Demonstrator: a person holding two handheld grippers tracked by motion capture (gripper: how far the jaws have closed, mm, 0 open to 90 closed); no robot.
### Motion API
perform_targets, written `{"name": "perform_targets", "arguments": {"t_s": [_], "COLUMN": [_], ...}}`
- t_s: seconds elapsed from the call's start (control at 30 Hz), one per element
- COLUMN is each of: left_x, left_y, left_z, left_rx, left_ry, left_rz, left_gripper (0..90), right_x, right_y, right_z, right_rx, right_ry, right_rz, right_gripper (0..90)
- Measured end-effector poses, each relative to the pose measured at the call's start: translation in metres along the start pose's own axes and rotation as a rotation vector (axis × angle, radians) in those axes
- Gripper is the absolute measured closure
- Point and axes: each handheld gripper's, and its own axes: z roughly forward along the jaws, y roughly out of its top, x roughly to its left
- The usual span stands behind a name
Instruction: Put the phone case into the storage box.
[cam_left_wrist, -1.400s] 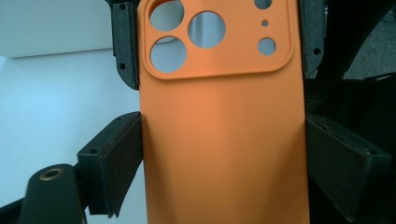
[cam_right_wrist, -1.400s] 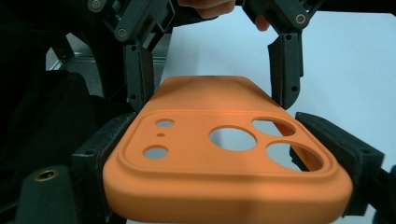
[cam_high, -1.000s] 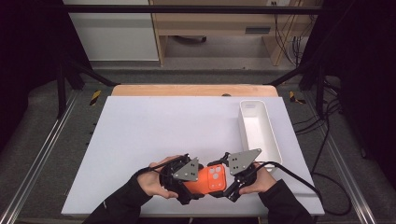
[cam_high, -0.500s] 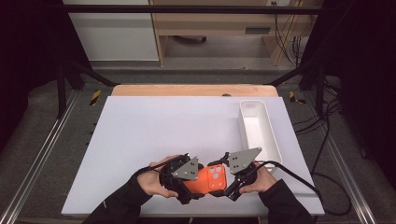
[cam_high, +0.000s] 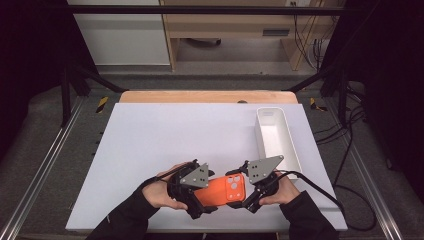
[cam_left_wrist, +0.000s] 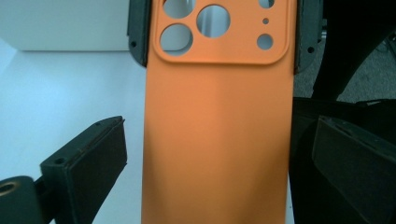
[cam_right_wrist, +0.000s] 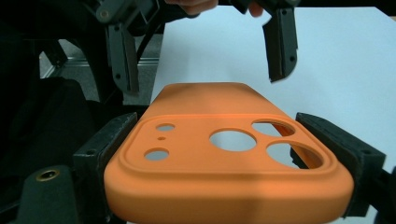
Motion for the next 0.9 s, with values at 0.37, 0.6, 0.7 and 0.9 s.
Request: {"name": "perform_targets", "arguments": {"t_s": [0.37,0.6,0.7,0.9], "left_x": [0.006,0.007,0.006,0.006], "left_y": [-0.011,-0.018,-0.018,-0.016], "left_z": [-0.007,-0.003,-0.002,0.001], "left_rx": [0.029,0.083,0.099,0.147], "left_ry": [0.005,-0.033,-0.039,-0.049], "left_rz": [-0.055,-0.063,-0.06,-0.048], "left_gripper": [0.0,0.0,0.0,0.0], "right_x": [-0.005,-0.006,-0.007,-0.007], "right_y": [0.011,0.031,0.039,0.051], "right_z": [-0.019,-0.026,-0.025,-0.019], "right_rx": [0.097,0.188,0.241,0.315], "right_ry": [-0.036,-0.031,-0.032,-0.012], "right_rz": [0.006,-0.014,-0.015,-0.019], "right_gripper": [16.5,16.5,16.5,16.5]}}
